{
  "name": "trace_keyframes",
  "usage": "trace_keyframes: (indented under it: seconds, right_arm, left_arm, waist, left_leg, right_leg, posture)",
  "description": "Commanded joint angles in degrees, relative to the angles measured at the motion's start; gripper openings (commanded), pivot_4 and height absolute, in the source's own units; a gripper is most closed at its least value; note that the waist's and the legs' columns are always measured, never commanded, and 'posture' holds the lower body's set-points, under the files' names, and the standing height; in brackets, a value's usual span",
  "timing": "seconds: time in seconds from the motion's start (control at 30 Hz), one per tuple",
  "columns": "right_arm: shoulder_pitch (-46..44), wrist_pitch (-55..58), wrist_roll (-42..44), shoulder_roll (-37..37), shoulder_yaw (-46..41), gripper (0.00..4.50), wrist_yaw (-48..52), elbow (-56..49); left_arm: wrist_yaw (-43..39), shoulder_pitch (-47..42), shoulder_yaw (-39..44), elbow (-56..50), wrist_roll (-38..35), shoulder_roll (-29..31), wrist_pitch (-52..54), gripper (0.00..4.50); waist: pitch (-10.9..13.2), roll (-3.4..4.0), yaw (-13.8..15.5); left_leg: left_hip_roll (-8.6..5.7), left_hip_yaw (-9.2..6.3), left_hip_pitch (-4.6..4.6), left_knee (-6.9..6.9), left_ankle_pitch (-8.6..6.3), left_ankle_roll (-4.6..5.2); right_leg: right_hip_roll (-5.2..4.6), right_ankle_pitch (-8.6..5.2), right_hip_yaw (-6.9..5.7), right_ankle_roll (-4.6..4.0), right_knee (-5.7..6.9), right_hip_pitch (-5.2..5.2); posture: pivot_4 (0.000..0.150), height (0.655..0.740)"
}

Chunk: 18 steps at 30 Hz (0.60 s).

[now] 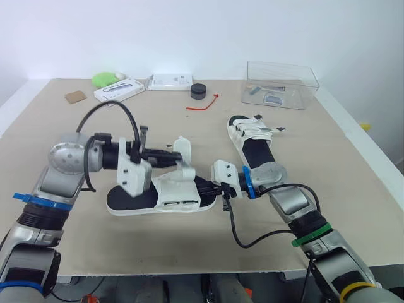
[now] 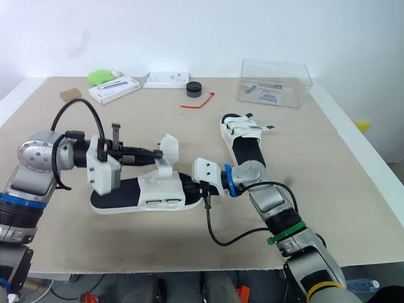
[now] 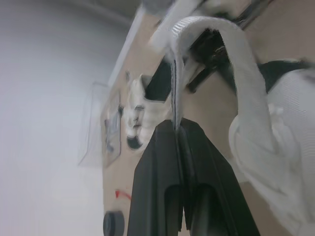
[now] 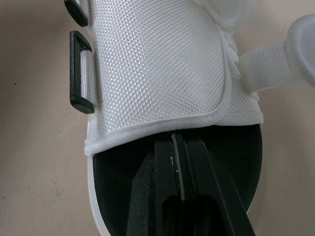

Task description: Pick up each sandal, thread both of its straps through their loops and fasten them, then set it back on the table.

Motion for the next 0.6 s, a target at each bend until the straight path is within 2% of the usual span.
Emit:
trace_keyframes:
  seconds: [0.03,0.4,0.5,0.53,0.57,0.6]
  right_arm:
    - [0.9,0.3,-3.4,0.3,3.2,0.0,0.5,2.7]
    - [0.5,-0.7,-4.3,1.5,3.0,0.0,0.7,4.1]
    - [0.5,-1.0,-4.4,1.6,3.0,0.0,0.9,4.4]
    - [0.5,-1.2,-4.5,1.6,3.0,0.0,0.9,4.5]
    - [0.4,-1.3,-4.6,1.6,3.1,0.0,1.0,4.7]
    - [0.4,-1.3,-4.6,1.6,3.1,0.0,1.0,4.7]
  left_arm:
    - [-0.8,0.8,-2.1,-4.0,-1.2,1.8,-6.0,0.02]
    - [2.1,6.3,-3.4,-12.1,-4.0,3.2,3.2,0.02]
    - [2.8,6.8,-2.9,-14.0,-4.6,3.2,6.1,0.95]
    - [3.3,7.0,-2.6,-14.8,-5.0,3.2,7.5,1.34]
    - [3.7,7.1,-2.3,-15.5,-5.3,3.2,9.0,1.9]
    - [4.1,7.2,-2.1,-16.0,-5.4,3.2,10.0,2.22]
  waist:
    - [0.0,0.0,0.0]
    - [0.0,-0.04,-0.3]
    - [0.0,-0.05,-0.3]
    - [0.0,-0.05,-0.3]
    - [0.0,-0.05,-0.3]
    - [0.0,-0.05,-0.3]
  left_leg:
    - [0.0,0.06,0.04,-0.03,0.0,0.0]
    - [0.26,0.74,0.47,-0.41,0.0,0.01]
    - [0.28,0.86,0.61,-0.59,0.0,0.01]
    - [0.29,0.88,0.62,-0.62,0.0,0.01]
    - [0.31,0.89,0.64,-0.64,0.0,0.01]
    - [0.34,0.91,0.66,-0.66,0.0,0.01]
  right_leg:
    - [0.01,0.0,0.06,0.0,0.0,0.0]
    - [0.42,0.06,0.74,0.09,0.0,-0.01]
    - [0.49,0.04,0.94,0.07,-0.01,-0.02]
    - [0.51,0.03,0.96,0.06,-0.01,-0.02]
    - [0.54,0.02,0.98,0.05,-0.01,-0.02]
    - [0.57,0.01,1.0,0.05,-0.01,-0.02]
  posture:
    - [0.15,0.74]
    - [0.15,0.74]
    - [0.15,0.74]
    - [0.15,0.74]
    - [0.15,0.74]
    - [0.15,0.74]
